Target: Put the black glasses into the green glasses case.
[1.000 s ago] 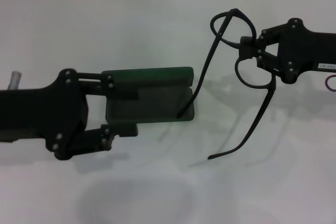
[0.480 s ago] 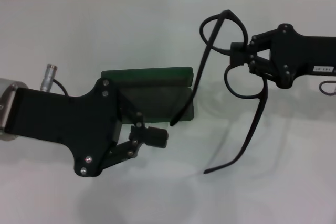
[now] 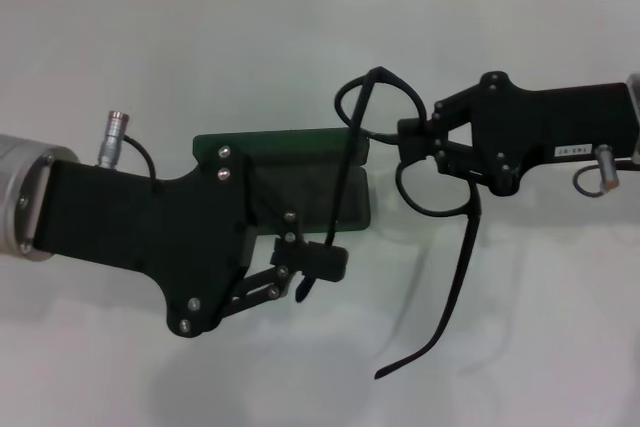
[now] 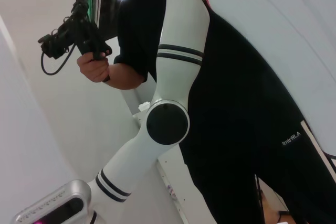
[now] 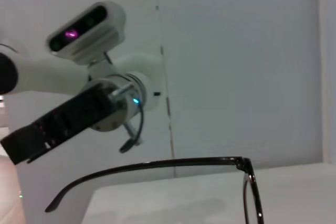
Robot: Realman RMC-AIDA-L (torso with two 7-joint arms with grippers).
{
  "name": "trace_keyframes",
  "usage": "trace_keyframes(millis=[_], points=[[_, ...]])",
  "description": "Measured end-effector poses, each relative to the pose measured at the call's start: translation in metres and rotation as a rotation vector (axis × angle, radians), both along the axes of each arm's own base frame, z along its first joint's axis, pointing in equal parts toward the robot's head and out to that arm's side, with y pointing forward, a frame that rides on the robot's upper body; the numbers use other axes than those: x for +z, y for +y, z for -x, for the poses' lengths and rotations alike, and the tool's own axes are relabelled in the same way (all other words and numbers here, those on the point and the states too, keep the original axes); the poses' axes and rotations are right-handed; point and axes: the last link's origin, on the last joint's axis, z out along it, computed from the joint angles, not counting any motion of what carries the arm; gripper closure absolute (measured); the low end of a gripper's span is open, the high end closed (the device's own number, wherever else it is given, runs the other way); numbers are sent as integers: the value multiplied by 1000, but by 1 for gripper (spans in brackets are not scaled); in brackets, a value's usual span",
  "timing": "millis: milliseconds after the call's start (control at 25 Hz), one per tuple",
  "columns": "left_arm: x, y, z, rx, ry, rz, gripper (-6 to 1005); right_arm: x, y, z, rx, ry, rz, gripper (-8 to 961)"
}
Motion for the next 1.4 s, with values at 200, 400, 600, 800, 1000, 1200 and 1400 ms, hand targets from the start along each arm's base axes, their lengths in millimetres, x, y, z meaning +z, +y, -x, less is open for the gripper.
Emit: trace_keyframes(millis=[200, 400, 600, 800, 1000, 1200, 1400], points=[[-1, 0, -3, -4, -14, 0, 1001, -1, -2, 10, 58, 24, 5, 857], [-1, 1, -5, 1, -41, -2, 1001, 2, -3, 16, 90, 78, -11, 857], [-4, 0, -8, 2, -58, 1, 1001, 4, -6, 23, 120, 140, -13, 857], [-6, 0, -11, -2, -67, 4, 1001, 2, -7, 24, 108, 158, -4, 856], [-9, 0, -13, -4, -78, 2, 1001, 1, -6, 25, 84, 187, -3, 856], [-14, 2, -15, 8, -92, 22, 1001, 2, -6, 27, 52, 243, -9, 856], [-21, 6, -17, 9, -100, 43, 1001, 0, -7, 29, 38, 277, 2, 856]])
